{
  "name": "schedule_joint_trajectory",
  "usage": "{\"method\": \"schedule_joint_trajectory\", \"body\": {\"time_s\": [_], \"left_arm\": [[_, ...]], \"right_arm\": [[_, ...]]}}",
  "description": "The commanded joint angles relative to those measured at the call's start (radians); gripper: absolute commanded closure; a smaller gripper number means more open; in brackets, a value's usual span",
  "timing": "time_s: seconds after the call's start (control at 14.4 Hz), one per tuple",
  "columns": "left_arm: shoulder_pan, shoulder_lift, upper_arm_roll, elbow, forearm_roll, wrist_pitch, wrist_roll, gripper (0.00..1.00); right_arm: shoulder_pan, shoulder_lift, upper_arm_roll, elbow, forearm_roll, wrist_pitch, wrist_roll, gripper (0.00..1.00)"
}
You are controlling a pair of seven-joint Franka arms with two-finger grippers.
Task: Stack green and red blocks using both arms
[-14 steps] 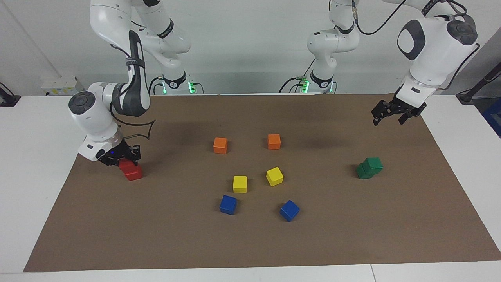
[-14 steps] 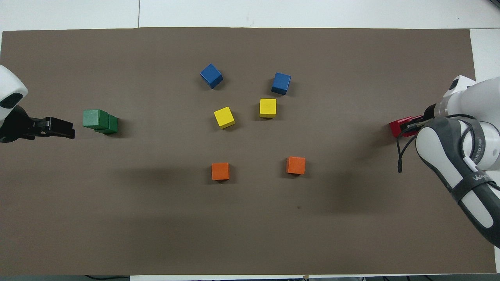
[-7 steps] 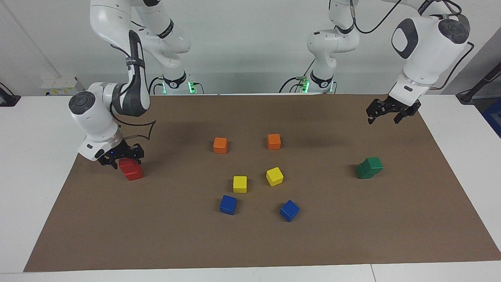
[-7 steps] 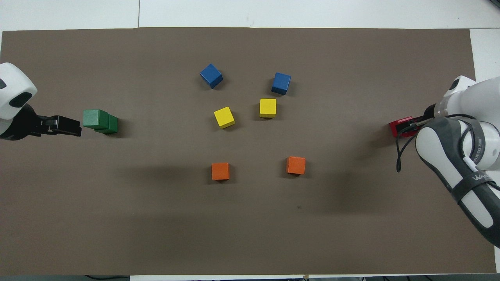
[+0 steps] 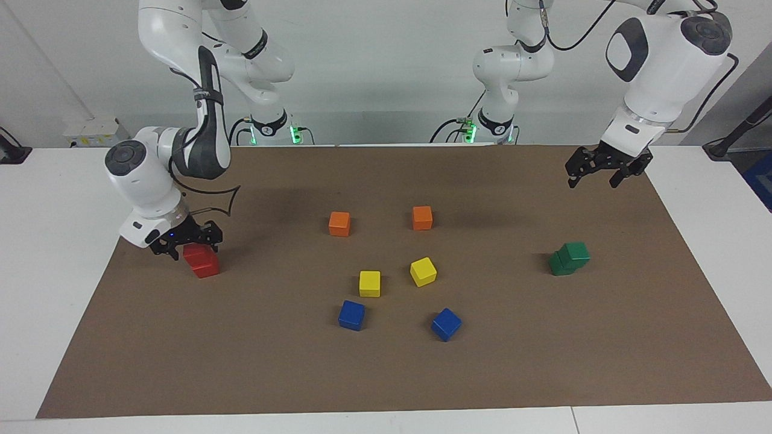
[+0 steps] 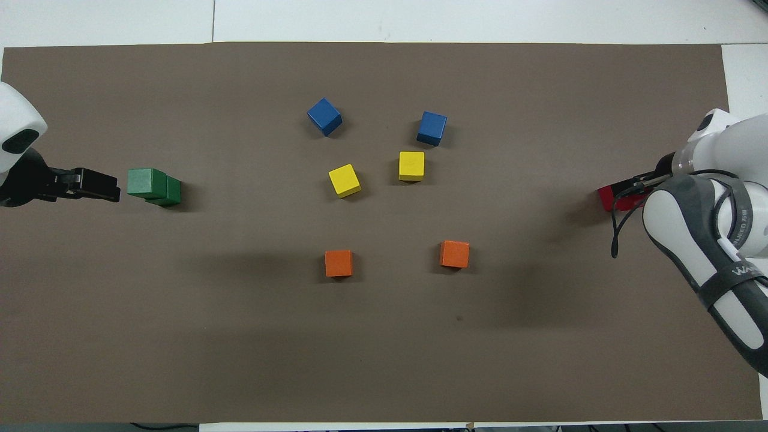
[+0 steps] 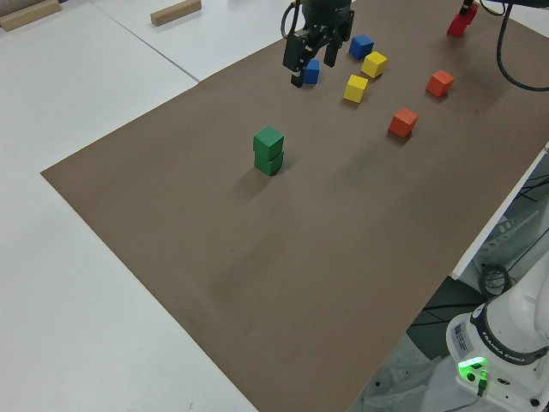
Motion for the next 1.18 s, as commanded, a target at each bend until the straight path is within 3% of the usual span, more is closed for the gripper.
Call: {"method": "schedule_joint_trajectory", "body": {"time_s": [0.0,0.48,0.76,0.9,1.04,1.11], "left_arm": [[-0.020,0.011,0.011,0.024,0.000,-0.021,-0.002,0.00],[-0.020,0.002,0.005,0.078,0.002,-0.067,0.002,0.00],[-0.019,-0.002,0.002,0.078,0.002,-0.069,0.002,0.00],[-0.019,-0.003,0.002,0.078,0.002,-0.067,0.002,0.00],[-0.019,-0.003,0.004,0.078,0.002,-0.067,0.001,0.00],[-0.019,-0.003,0.007,0.078,0.002,-0.067,0.001,0.00]], "right_arm": [[0.019,-0.016,0.024,0.077,-0.004,-0.098,0.066,0.00],[0.021,-0.194,0.095,0.183,-0.002,-0.380,0.126,0.00],[0.021,-0.227,0.095,0.243,0.048,-0.506,0.126,0.00],[0.056,-0.240,0.079,0.248,0.064,-0.523,0.127,0.00],[0.152,-0.243,-0.023,0.249,0.059,-0.523,0.139,0.00],[0.151,-0.240,-0.030,0.251,0.061,-0.522,0.140,0.00]]}}
